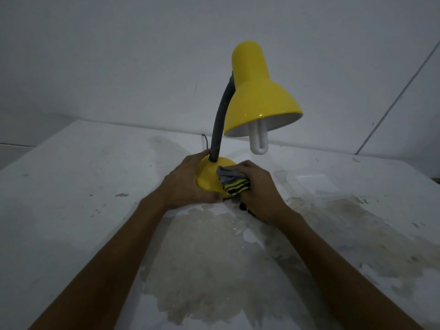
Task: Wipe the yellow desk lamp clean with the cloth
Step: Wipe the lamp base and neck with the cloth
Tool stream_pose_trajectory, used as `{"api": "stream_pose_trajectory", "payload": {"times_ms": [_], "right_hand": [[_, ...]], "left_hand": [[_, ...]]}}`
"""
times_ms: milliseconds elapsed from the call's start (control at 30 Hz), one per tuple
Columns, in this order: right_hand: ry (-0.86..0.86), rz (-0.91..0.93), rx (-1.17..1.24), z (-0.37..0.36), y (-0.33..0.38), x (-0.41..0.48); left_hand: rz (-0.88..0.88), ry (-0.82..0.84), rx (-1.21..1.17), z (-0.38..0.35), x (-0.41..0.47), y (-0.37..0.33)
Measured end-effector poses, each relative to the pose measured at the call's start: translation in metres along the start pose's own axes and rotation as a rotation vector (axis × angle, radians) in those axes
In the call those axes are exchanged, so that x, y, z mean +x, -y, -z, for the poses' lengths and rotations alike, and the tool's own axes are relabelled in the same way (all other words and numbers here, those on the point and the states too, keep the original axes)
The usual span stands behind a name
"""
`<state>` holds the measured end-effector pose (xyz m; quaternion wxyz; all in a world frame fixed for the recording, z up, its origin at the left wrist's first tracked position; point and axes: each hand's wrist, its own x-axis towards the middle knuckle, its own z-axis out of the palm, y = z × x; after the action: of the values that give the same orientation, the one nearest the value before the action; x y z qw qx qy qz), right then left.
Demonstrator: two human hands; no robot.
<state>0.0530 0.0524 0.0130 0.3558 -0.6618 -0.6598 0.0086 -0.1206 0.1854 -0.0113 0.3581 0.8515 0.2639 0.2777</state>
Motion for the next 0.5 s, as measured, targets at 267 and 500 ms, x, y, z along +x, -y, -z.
{"api": "stream_pose_trajectory", "payload": {"times_ms": [267, 500], "right_hand": [[0.048, 0.005, 0.039, 0.028, -0.017, 0.003], [0.081, 0.029, -0.016, 0.039, -0.022, 0.000]], "left_hand": [[0.065, 0.027, 0.015, 0.000, 0.001, -0.002], [0.075, -0.005, 0.011, -0.002, 0.002, -0.003]]}}
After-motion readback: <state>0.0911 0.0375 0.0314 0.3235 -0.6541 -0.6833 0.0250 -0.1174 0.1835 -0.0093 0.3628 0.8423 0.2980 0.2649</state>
